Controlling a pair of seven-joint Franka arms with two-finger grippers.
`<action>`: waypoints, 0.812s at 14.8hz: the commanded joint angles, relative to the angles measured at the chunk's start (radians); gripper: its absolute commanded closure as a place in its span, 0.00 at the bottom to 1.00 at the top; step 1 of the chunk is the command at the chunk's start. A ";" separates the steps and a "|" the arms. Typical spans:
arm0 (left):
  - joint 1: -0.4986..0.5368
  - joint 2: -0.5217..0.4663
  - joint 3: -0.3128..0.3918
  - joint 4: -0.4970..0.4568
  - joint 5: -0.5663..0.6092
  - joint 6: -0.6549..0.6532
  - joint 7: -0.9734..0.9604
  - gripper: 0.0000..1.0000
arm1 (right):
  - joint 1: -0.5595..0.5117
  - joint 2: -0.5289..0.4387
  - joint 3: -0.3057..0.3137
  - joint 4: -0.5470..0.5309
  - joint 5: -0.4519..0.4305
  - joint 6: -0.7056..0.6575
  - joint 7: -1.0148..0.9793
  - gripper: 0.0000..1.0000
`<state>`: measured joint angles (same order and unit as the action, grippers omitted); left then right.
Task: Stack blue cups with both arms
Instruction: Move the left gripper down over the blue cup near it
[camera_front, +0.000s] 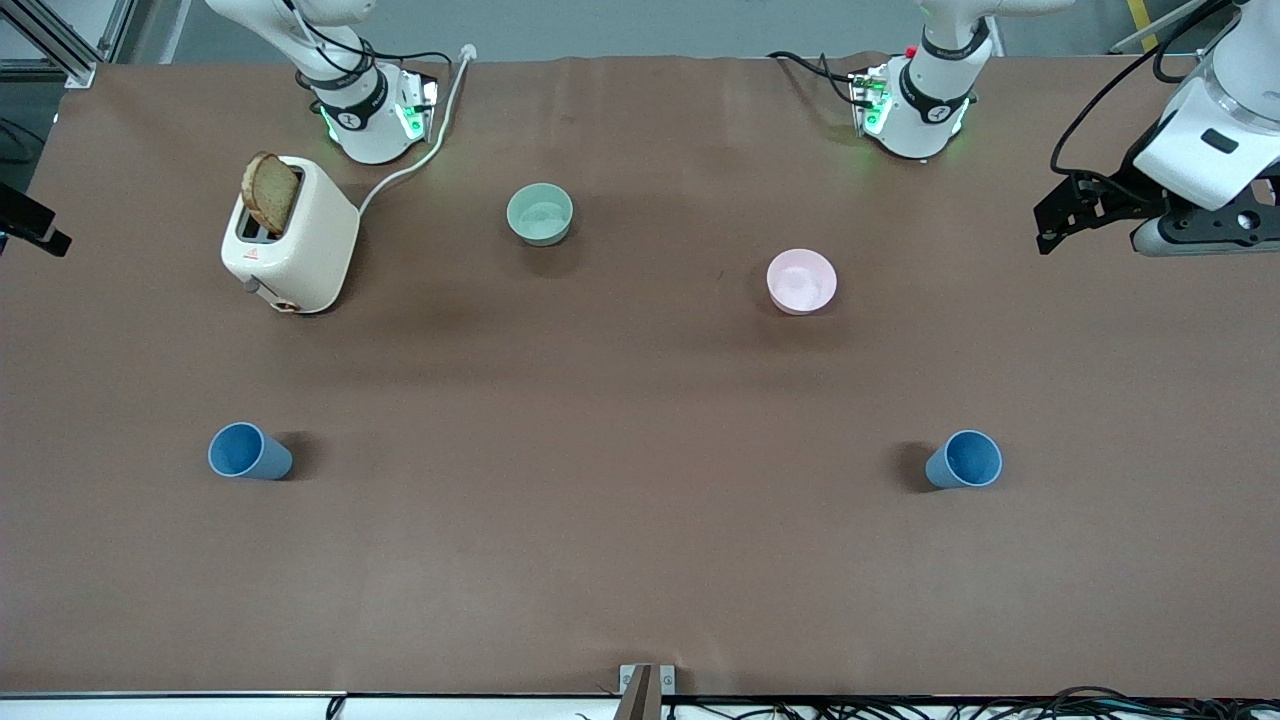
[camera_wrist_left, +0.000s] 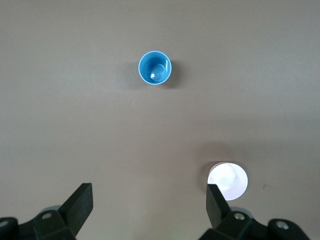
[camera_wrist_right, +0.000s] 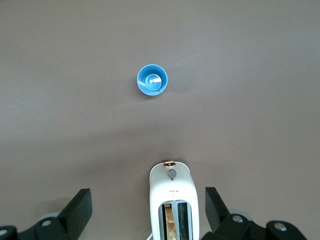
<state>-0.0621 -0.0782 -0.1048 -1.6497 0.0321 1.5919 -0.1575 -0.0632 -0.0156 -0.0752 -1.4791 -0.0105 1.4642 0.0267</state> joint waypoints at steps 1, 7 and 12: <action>0.001 0.011 0.002 0.024 -0.021 -0.015 -0.002 0.00 | -0.017 -0.001 0.006 -0.001 0.023 -0.005 -0.013 0.00; 0.051 0.156 0.004 0.116 -0.021 0.015 0.048 0.00 | -0.017 -0.001 0.006 -0.001 0.023 -0.005 -0.013 0.00; 0.125 0.362 0.004 0.100 -0.024 0.293 0.214 0.00 | -0.017 -0.001 0.006 -0.001 0.023 -0.005 -0.013 0.00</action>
<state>0.0515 0.1861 -0.1009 -1.5930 0.0200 1.8310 0.0192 -0.0640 -0.0156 -0.0755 -1.4794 -0.0105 1.4638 0.0267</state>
